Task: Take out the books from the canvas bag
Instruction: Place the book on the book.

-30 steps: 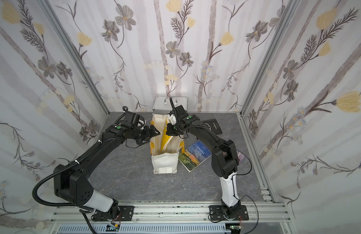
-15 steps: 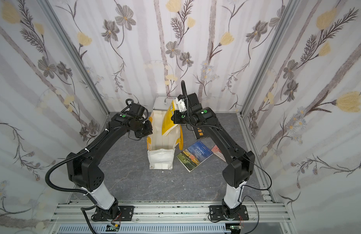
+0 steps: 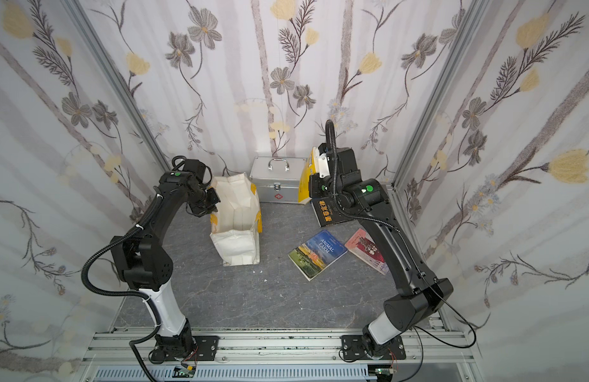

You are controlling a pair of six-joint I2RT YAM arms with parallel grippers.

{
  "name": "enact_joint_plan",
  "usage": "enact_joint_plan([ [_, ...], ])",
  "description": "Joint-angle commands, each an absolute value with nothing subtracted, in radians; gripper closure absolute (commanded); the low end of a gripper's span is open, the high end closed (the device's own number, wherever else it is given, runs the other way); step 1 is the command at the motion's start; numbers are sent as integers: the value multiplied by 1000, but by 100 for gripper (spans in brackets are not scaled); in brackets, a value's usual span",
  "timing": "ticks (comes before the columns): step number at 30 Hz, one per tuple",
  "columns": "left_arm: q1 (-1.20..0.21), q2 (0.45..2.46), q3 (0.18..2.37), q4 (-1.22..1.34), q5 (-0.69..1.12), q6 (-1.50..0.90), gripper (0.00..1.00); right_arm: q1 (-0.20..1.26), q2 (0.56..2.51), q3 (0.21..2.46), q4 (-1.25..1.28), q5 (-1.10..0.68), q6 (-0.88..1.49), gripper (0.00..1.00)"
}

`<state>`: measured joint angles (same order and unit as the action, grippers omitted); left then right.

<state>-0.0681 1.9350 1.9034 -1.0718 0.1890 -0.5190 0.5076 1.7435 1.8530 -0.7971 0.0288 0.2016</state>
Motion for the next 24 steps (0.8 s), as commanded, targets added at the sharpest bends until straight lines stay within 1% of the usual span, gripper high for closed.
enact_joint_plan([
  [1, -33, 1996, 1987, -1013, 230, -493, 100, 551, 1793, 1829, -818, 228, 68, 100],
  [4, -15, 2105, 2167, -1059, 236, -474, 100, 587, 1862, 1823, -816, 318, 42, 100],
  [8, -3, 2241, 2391, -1112, 241, -468, 100, 629, 1948, 1812, -725, 404, -13, 100],
  [11, 3, 2301, 2485, -1133, 254, -486, 100, 639, 2014, 1812, -641, 416, -47, 100],
  [13, 5, 2306, 2498, -1135, 259, -494, 100, 651, 2059, 1813, -608, 447, -79, 100],
  [15, 6, 2293, 2493, -1145, 248, -482, 88, 663, 2098, 1812, -575, 462, -98, 100],
  [17, 9, 2276, 2484, -1167, 223, -458, 82, 672, 2119, 1801, -536, 450, -95, 100],
  [18, 13, 2267, 2477, -1183, 208, -445, 76, 685, 2132, 1792, -504, 445, -104, 99],
  [20, 22, 2247, 2458, -1214, 169, -428, 71, 708, 2168, 1801, -488, 419, -123, 97],
  [23, 39, 2206, 2402, -1249, 93, -422, 70, 743, 2213, 1818, -481, 370, -114, 94],
  [24, 48, 2190, 2377, -1251, 80, -424, 65, 760, 2228, 1817, -474, 350, -114, 91],
])
